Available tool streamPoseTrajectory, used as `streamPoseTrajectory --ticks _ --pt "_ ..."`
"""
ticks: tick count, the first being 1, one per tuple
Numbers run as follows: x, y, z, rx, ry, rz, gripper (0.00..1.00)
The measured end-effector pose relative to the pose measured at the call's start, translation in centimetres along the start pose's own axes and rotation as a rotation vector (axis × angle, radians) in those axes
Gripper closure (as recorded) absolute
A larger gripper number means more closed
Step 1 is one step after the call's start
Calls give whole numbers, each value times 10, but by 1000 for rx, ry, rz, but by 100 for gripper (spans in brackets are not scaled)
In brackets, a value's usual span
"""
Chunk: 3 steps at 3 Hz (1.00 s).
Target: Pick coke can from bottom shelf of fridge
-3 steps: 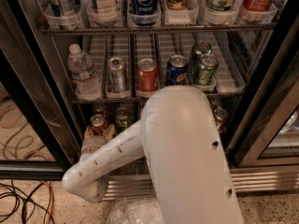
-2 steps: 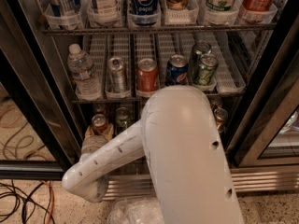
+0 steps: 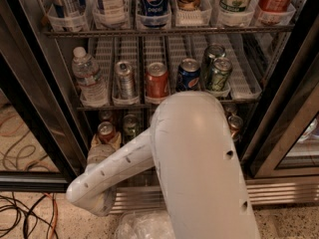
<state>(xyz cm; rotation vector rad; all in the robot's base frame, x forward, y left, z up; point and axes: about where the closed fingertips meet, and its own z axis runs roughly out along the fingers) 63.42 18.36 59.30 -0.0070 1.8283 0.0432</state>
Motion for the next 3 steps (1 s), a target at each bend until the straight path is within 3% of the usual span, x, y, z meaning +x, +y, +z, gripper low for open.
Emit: streamPoseTrajectory --ticks 3 --pt "-9 -6 -19 -42 7 22 100"
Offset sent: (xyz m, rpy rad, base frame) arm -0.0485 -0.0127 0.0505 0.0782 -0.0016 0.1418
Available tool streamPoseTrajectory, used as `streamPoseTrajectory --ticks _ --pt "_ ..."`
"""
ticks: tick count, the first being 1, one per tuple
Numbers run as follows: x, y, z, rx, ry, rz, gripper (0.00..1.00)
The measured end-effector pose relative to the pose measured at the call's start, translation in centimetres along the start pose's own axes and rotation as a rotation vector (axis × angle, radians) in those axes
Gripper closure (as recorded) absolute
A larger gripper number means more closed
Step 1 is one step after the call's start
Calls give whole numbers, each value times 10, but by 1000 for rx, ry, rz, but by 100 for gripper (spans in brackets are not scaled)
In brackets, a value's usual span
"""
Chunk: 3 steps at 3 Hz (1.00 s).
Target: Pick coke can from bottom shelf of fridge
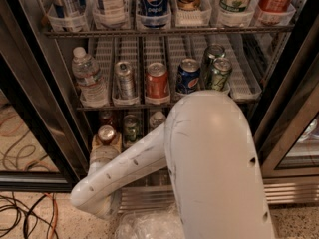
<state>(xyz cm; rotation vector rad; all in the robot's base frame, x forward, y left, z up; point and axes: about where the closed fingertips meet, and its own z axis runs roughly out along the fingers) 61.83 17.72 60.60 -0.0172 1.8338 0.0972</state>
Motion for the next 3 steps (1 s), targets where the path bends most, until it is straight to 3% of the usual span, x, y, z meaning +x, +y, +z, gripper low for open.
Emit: streamPoseTrajectory --ticks 2,3 --pt "-8 1 -12 -44 -1 9 100" --pt "-27 4 -42 -177 -24 60 100"
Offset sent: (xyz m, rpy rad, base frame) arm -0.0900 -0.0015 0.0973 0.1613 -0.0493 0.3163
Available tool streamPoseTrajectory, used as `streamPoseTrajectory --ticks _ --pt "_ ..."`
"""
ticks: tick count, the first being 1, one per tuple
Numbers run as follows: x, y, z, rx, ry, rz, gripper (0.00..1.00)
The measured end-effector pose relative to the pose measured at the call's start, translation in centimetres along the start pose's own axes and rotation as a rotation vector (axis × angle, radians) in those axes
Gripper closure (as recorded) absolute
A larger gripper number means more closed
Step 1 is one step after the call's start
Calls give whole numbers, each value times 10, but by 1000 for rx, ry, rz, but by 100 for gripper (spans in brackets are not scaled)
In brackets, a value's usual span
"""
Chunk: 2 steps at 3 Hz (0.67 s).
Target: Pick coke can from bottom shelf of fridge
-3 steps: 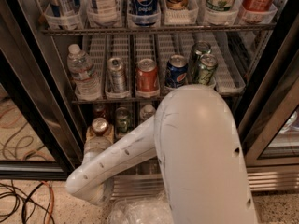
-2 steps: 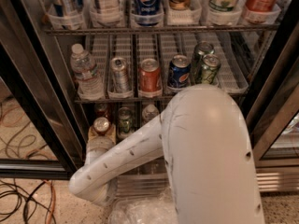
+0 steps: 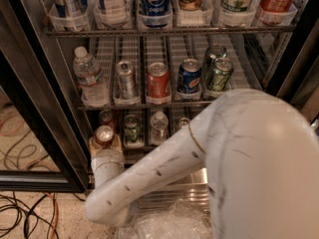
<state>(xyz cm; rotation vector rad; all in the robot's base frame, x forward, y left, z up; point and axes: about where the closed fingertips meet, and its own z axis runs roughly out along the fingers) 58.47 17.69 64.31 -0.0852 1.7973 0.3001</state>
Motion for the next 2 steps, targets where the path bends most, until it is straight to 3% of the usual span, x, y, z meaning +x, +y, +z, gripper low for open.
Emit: streamPoseTrajectory --ticks 1,2 --pt "-26 6 -44 -199 -21 74 100" --pt "-42 12 -75 -352 -19 121 100"
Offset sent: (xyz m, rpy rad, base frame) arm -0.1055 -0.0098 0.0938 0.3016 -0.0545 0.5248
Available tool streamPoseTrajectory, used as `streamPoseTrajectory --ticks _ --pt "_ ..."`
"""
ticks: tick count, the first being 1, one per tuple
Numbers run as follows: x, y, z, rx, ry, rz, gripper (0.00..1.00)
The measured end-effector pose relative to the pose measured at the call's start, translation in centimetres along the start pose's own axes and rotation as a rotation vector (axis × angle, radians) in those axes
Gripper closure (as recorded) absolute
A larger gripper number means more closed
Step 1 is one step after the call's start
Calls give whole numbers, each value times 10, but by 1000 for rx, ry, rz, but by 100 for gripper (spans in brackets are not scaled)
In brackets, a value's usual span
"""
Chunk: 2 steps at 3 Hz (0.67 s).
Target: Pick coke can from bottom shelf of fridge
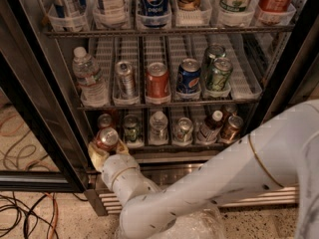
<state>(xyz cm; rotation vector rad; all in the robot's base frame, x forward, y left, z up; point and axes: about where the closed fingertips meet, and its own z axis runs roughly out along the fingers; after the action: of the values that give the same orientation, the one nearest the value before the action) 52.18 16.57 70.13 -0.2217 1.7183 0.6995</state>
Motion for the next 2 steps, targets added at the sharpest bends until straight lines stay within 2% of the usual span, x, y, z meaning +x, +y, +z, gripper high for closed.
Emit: streamPoseTrajectory --ticks 1,2 --pt "-2 17 -17 -126 28 17 100" --pt "2 29 -29 -217 69 24 100"
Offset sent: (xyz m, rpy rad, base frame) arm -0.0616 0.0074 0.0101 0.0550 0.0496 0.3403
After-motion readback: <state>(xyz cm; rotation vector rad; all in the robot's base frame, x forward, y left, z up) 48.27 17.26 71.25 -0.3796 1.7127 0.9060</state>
